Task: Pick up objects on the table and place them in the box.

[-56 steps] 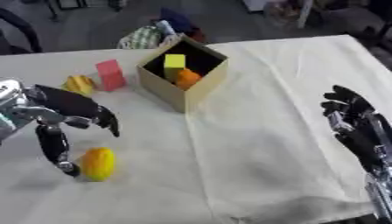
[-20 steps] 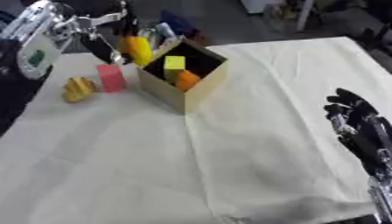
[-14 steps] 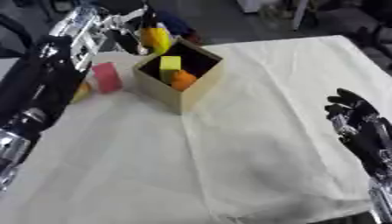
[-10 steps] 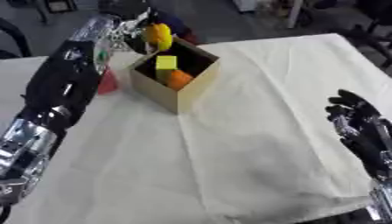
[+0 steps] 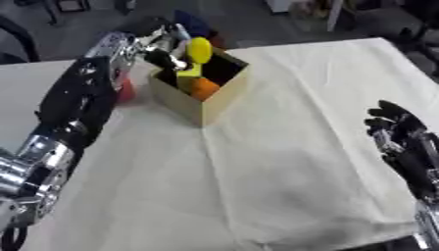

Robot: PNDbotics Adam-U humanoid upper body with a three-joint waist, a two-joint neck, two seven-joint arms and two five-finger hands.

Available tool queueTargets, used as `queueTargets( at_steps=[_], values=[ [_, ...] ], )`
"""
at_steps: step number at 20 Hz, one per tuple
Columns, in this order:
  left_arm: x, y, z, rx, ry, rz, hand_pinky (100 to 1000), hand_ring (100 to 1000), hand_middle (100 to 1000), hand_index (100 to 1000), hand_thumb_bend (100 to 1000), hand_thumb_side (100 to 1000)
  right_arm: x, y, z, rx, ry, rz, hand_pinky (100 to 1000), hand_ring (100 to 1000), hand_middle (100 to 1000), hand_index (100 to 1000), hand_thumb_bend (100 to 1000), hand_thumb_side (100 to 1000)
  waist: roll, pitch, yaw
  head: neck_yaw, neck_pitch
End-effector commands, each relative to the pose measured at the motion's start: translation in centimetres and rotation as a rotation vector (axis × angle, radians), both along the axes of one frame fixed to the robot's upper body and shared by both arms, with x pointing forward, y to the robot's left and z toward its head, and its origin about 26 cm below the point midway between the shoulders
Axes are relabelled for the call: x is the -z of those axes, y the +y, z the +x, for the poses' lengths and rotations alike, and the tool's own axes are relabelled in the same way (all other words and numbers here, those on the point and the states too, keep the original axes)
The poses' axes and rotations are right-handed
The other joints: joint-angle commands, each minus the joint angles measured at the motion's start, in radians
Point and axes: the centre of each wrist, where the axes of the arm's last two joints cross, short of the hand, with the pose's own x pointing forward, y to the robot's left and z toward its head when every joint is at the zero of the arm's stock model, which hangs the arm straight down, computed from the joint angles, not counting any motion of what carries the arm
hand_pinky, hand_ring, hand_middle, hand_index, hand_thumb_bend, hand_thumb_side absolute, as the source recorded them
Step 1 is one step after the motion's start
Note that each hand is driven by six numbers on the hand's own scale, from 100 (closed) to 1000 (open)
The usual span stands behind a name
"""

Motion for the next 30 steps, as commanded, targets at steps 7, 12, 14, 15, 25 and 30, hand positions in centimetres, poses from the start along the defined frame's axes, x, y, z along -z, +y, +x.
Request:
queueTargets(
  at_steps=[7,12,14,15,25,30],
  values=[
    [-6.6,7.5,-3.0,-0.086,0.011,0.018,771,735,767,879,526,394,-0.5,-0.8,0.1,0.019,-0.019,-0.013,787,795,783,902,100,482,0.0,-0.011,0.036,-0.002,-0.003],
    [-3.1,8.5,-2.4,-0.17,0.171,0.083,802,779,820,916,733,573,-0.6,-0.7,0.1,0.011,-0.023,-0.01,787,795,783,903,100,481,-0.005,-0.007,0.041,-0.005,-0.003],
    [-1.5,8.5,-2.0,-0.193,0.223,0.081,810,791,838,935,784,582,-0.6,-0.6,0.2,0.01,-0.023,-0.008,787,795,783,903,100,479,-0.01,-0.005,0.039,-0.005,-0.003],
    [-0.8,8.5,-1.9,-0.209,0.247,0.083,818,800,849,943,819,576,-0.6,-0.6,0.2,0.01,-0.023,-0.008,787,795,783,903,100,479,-0.012,-0.004,0.037,-0.004,-0.003],
    [2.0,8.6,-1.5,-0.35,0.247,0.129,797,777,822,933,718,456,-0.7,-0.6,0.2,0.006,-0.025,-0.005,787,796,784,904,100,483,-0.011,0.007,0.027,0.007,-0.003],
    [3.6,8.8,-1.6,-0.414,0.217,0.094,763,738,777,901,619,386,-0.7,-0.6,0.2,0.0,-0.026,-0.005,787,796,783,904,100,485,-0.007,0.016,0.02,0.014,-0.003]
  ],
)
